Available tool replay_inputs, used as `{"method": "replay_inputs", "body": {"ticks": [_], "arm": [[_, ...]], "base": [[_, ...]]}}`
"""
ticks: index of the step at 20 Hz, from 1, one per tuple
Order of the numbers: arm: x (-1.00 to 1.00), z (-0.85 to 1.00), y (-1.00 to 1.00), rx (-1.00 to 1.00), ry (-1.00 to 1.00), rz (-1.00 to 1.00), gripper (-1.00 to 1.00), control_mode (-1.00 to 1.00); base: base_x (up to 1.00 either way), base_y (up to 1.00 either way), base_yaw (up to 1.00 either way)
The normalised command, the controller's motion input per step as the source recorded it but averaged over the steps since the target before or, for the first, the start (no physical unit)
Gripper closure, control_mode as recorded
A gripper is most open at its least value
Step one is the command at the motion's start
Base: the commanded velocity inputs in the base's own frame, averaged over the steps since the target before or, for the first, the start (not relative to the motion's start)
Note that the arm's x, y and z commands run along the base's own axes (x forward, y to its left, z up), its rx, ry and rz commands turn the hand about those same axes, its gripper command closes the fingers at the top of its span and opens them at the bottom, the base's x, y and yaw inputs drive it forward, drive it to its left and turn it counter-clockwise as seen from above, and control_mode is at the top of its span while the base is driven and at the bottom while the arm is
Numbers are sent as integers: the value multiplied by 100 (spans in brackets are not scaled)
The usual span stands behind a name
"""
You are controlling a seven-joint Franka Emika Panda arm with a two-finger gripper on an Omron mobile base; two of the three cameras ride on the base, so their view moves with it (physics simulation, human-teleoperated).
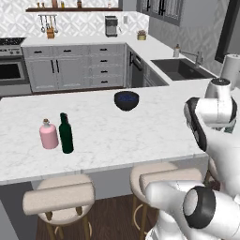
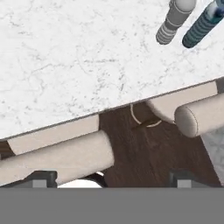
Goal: Move the plastic bottles in the middle to the plastics group, and the glass bottles in the middle to the glass group.
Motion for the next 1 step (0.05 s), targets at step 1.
{"method": "replay_inputs", "body": {"ticks": [1], "arm": [[-42, 0, 79, 0, 0, 19, -100, -100]], "base": [[0, 0, 0]]}}
